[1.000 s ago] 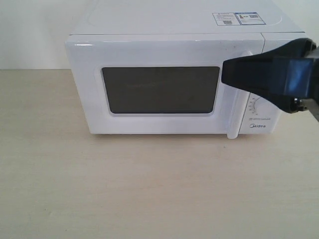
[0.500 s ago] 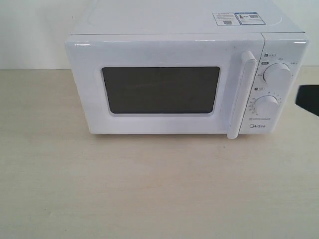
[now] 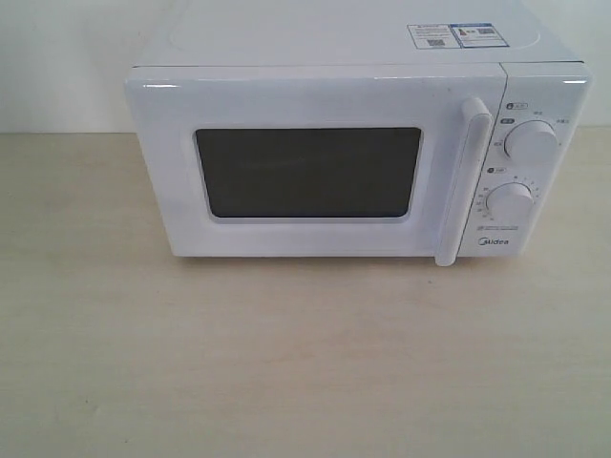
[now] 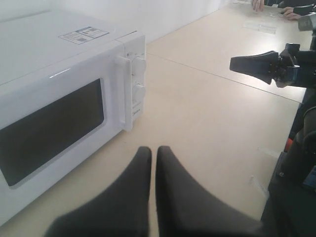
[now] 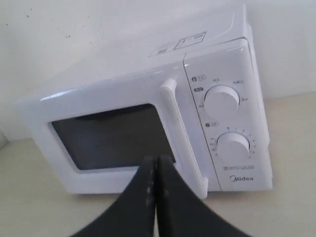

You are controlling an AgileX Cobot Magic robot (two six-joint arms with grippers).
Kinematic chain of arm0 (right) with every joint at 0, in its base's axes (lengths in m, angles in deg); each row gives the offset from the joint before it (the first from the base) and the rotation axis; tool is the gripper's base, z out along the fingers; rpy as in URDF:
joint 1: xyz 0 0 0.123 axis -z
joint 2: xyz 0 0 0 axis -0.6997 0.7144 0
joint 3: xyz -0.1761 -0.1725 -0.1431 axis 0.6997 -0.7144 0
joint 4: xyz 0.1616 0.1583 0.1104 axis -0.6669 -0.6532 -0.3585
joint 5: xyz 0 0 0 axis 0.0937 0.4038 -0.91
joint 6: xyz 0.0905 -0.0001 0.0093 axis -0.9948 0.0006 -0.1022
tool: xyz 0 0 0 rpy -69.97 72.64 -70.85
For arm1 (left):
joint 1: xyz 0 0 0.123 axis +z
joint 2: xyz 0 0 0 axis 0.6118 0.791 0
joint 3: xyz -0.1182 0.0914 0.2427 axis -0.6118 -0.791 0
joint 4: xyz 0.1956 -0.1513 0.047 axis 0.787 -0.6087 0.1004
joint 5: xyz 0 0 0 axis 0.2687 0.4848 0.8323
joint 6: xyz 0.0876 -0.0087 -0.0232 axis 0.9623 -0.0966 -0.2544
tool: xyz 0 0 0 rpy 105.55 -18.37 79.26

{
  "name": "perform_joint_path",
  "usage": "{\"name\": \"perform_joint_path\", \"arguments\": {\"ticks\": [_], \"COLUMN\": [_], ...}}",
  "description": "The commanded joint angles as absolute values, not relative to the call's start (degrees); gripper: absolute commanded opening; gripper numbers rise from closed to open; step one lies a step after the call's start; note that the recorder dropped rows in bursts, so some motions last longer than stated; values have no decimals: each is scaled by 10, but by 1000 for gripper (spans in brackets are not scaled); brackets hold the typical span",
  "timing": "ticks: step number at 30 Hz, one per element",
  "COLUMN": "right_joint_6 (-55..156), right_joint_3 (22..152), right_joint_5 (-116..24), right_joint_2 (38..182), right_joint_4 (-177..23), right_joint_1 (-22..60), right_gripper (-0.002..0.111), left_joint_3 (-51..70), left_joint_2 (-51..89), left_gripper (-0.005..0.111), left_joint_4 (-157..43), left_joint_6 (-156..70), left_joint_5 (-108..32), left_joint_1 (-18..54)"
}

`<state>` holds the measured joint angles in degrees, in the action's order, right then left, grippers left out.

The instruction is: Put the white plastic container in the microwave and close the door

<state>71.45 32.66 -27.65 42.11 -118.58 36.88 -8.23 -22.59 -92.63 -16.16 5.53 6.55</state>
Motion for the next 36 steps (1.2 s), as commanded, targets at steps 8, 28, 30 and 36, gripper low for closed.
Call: {"name": "perform_joint_path", "arguments": {"ticks": [8,28,30,36], "right_joint_6": [717,444,443,443], "right_joint_3": [304,222,219,219], "right_joint_5": [-313,-389,-389,-311], "right_joint_2": [382,379,379,379], "right_joint_4": [-1124,-818,-813,-767], "right_joint_1": [371,371,371,371], "right_gripper": [0,0,0,0], "left_joint_3": [-84,-84,-84,-84], "left_joint_2": [-228,-228,-228,-228], "left_gripper": [4,4,4,4], "left_joint_4": [-934,-934,-934,-934], "left_joint_6": [-166,-166,-166,-166], "left_joint_5": [55,55,55,55], "left_joint_1": [63,63,63,63]}}
